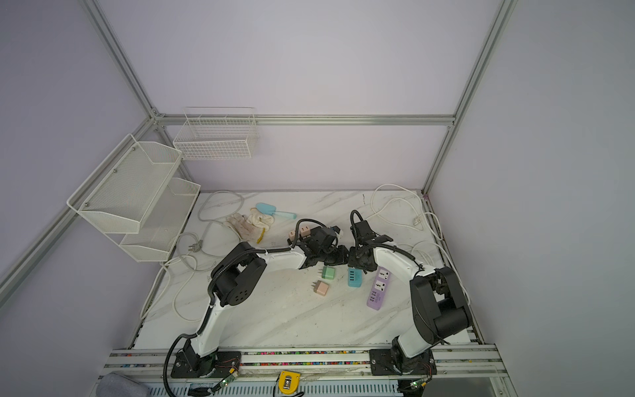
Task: Pull the plug off the socket
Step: 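Grip the teal strip with the left gripper while the right lowers onto the teal adapter, then pull the teal adapter up out of the strip with the right gripper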
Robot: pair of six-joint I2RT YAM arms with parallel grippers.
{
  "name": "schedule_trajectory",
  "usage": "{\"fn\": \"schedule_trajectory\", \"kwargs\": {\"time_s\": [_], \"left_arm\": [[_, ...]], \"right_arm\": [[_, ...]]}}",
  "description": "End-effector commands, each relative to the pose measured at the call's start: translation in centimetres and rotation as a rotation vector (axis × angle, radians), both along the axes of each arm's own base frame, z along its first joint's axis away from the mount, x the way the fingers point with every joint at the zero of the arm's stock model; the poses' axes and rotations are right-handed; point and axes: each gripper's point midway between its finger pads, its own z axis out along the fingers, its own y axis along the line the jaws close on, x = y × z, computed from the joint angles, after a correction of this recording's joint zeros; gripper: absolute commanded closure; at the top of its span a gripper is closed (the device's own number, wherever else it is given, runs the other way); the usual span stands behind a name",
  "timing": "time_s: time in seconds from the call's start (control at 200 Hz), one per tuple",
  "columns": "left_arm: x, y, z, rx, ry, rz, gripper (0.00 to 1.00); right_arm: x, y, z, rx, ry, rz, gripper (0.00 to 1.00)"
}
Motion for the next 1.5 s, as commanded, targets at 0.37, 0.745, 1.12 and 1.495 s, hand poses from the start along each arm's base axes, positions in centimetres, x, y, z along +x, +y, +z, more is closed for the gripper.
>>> {"fn": "schedule_trajectory", "kwargs": {"time_s": [0.37,0.745,1.12,1.495], "left_arm": [[-1.1,0.3,-0.6,0.032,0.007,-0.025,0.75],[-2.4,0.8,-2.2,0.066,0.033,-0.031,0.76],[-3.2,1.6,-3.3,0.096,0.060,-0.018,0.77],[-3.5,2.0,-3.9,0.115,0.063,-0.012,0.78]], "right_arm": [[0.0,-0.8,-1.6,-0.087,0.017,0.009,0.63],[0.3,-0.1,-0.9,-0.086,-0.016,0.035,0.78],[0.1,-0.1,-0.2,-0.095,-0.041,0.041,0.81],[-0.5,-1.2,0.4,-0.135,-0.059,0.012,0.84]]}}
